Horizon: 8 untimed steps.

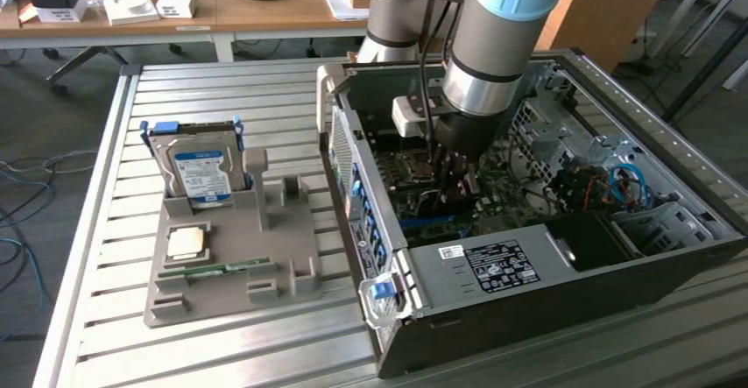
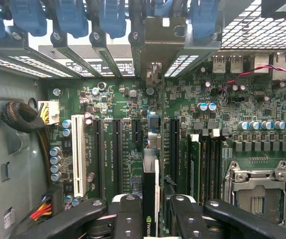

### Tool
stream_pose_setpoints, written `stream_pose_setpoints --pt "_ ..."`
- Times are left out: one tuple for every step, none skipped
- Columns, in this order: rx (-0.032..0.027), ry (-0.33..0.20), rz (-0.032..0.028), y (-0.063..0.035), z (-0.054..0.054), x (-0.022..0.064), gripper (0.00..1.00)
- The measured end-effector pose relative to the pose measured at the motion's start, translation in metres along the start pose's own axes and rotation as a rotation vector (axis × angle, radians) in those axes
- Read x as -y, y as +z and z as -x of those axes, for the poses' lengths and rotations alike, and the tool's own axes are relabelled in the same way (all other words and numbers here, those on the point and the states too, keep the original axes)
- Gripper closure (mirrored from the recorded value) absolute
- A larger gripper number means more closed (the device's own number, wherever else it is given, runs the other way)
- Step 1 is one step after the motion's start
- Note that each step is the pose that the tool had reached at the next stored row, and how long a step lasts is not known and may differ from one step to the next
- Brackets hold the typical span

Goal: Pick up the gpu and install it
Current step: 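Insert the gpu into the slot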

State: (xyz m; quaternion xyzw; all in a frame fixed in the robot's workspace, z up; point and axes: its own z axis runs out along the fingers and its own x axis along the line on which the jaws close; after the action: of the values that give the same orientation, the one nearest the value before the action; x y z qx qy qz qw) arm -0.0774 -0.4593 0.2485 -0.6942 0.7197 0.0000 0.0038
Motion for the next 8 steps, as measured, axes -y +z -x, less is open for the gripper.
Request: stream_pose_setpoints --pt "0.0 0.0 0.0001 0.0 0.0 0.0 0.74" --pt "0.0001 0.0 0.0 0.0 0.0 -0.0001 0.74" --pt "0.0001 0.0 0.0 0.0 0.0 -0.0001 0.74" --pt "0.0001 0.0 0.0 0.0 0.0 -0.0002 0.74" --pt "0.0001 0.0 0.0 0.0 0.0 -0.0005 0.74" --pt "0.0 0.0 0.0 0.0 0.0 -0.0005 0.74" --pt "0.0 0.0 0.0 0.0 0.0 -0.0004 0.74" --pt "0.0 0.0 0.0 0.0 0.0 -0.0005 0.74"
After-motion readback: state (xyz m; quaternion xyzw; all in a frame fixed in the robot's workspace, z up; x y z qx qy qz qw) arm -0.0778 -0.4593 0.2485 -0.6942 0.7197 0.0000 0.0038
